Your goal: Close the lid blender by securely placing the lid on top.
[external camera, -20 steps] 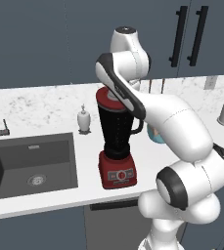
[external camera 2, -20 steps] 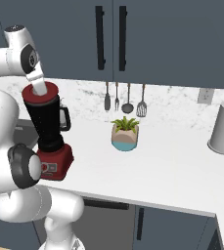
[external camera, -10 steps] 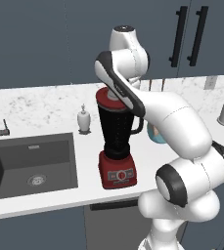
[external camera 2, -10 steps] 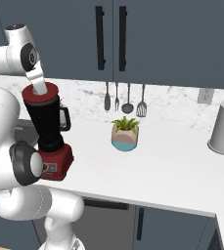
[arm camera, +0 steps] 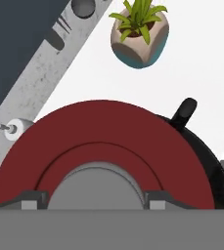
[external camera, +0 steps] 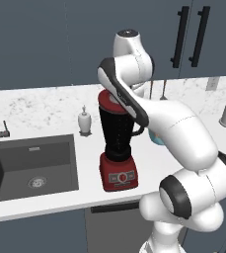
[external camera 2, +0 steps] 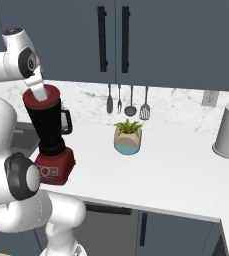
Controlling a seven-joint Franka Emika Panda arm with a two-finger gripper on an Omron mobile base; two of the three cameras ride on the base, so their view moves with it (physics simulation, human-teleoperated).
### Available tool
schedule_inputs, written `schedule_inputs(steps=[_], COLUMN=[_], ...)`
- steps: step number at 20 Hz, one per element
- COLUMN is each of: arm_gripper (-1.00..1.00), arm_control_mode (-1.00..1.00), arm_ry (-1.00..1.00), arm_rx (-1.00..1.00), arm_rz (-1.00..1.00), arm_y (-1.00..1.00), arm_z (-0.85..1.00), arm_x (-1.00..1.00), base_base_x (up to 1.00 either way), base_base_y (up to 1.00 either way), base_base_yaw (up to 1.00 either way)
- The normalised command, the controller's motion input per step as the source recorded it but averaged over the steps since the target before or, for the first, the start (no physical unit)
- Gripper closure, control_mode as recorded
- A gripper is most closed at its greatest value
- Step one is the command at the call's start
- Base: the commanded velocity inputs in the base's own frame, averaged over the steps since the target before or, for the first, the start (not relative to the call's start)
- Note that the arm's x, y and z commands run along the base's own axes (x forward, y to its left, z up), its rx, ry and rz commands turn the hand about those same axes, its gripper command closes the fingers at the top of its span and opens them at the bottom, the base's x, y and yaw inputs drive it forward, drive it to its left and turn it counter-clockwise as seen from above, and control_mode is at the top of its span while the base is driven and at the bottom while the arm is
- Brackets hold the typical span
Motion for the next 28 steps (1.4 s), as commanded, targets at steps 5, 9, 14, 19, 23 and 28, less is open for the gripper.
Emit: schedule_inputs(steps=[5, 9, 14, 19, 23, 28], arm_gripper=[1.00, 1.00, 1.00, 1.00, 1.00, 1.00], arm_control_mode=[-1.00, -1.00, -1.00, -1.00, -1.00, -1.00], arm_ry=[0.08, 0.17, 0.15, 0.00, 0.00, 0.01], arm_rx=[0.00, 0.00, 0.00, 0.00, 0.00, 0.00], arm_rz=[-0.25, -0.25, -0.21, -0.08, -0.02, 0.00], arm_y=[-0.01, -0.14, -0.29, -0.30, -0.24, -0.01], arm_z=[-0.39, -0.09, 0.02, 0.02, -0.09, -0.50], arm_x=[0.06, 0.03, 0.00, -0.21, -0.11, -0.11], base_base_x=[0.00, 0.00, 0.00, 0.00, 0.00, 0.00], base_base_y=[0.00, 0.00, 0.00, 0.00, 0.00, 0.00], base_base_yaw=[0.00, 0.00, 0.00, 0.00, 0.00, 0.00])
